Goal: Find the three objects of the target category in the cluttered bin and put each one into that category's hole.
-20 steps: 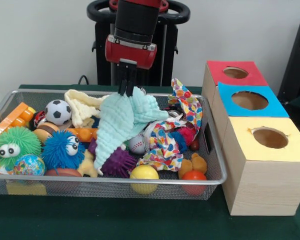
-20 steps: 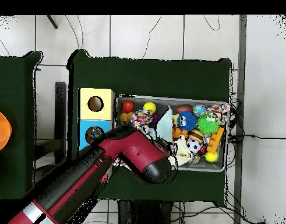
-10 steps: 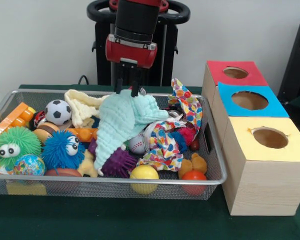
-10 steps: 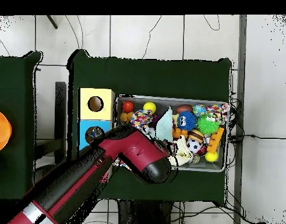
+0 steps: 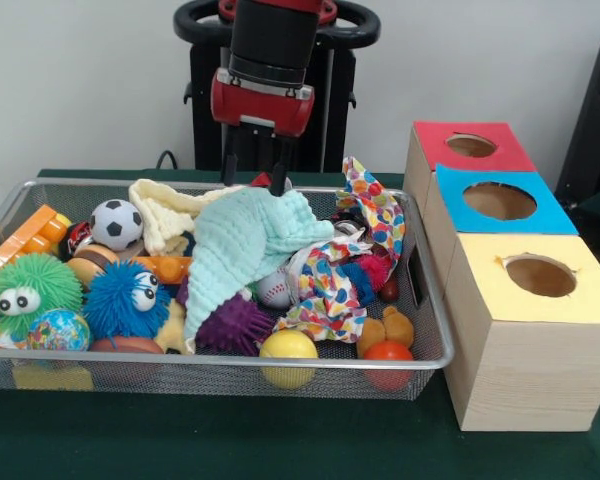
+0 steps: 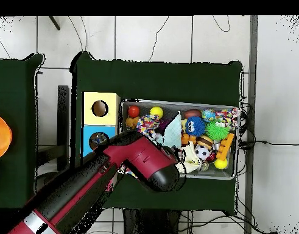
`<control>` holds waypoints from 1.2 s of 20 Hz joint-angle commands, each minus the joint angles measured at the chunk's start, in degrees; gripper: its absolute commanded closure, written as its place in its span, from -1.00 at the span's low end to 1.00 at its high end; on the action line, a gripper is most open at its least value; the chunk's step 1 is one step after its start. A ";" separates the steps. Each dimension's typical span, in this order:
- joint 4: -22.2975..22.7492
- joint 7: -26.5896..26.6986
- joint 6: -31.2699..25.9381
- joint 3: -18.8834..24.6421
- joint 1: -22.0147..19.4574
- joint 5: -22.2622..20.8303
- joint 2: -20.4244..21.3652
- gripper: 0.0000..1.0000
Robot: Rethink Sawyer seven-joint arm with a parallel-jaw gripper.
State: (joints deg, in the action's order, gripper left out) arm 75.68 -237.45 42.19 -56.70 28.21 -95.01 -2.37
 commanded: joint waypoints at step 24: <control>-7.02 11.67 -12.39 10.04 -8.78 1.83 -3.63 -1.00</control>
State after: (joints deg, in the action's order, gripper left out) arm 75.45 -237.44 32.90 -56.67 22.89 -95.67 -5.30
